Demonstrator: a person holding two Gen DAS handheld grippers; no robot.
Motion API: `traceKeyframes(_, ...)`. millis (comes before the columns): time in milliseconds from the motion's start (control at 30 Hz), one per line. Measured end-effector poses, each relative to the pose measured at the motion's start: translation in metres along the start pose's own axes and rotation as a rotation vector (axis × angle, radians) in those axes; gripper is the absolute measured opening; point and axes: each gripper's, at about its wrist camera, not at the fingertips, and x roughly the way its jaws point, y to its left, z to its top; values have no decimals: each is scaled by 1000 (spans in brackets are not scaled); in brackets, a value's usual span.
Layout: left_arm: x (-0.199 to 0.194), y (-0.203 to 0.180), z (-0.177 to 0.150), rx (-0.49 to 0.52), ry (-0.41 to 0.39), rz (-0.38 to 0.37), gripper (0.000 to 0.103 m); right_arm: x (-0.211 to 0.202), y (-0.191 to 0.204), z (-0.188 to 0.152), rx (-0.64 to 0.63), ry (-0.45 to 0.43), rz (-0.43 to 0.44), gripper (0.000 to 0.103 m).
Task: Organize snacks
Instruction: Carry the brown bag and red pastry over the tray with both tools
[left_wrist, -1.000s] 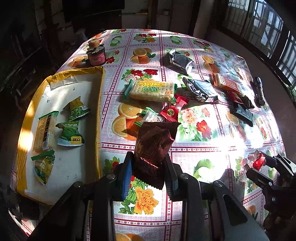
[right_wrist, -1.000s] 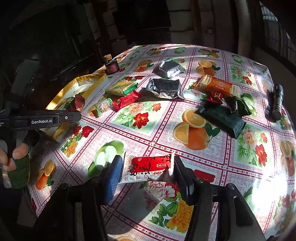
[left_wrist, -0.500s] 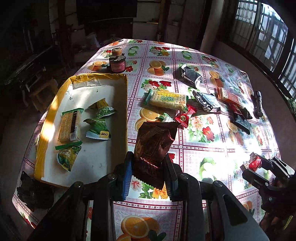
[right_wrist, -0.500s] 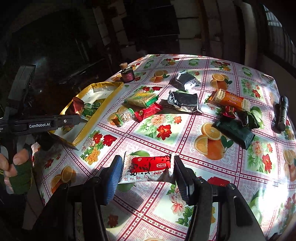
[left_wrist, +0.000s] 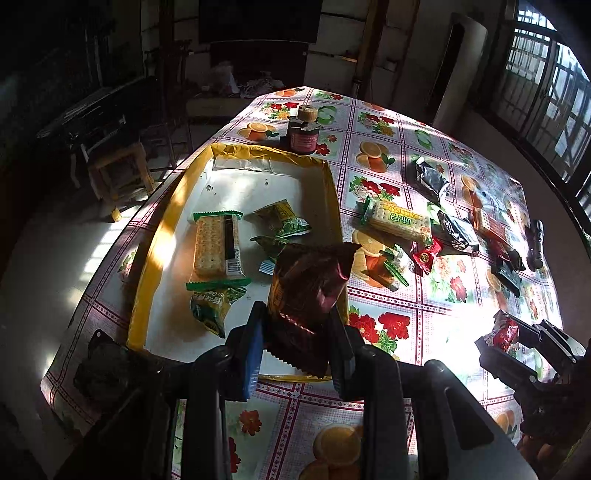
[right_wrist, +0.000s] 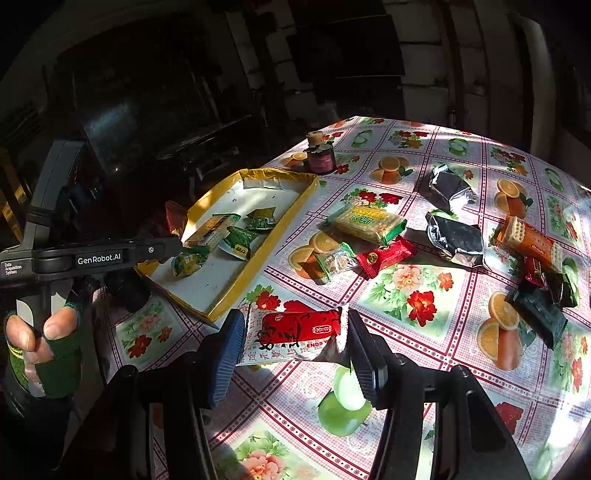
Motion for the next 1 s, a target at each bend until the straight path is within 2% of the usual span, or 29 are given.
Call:
traceKeyframes(267,6,27,3,-53,5,23,30,30,25,20,-20,12,75,60)
traceKeyframes(467,14,42,7,-83,14,35,30,60,55,36,-82,33,120,60)
traceKeyframes(800,25,59,26,-118,17,42,30,127,101,49,-230,130,144,60)
traceKeyframes(1000,51,63,31,-117,71,46,30,161,109,48,-267,201,145,60)
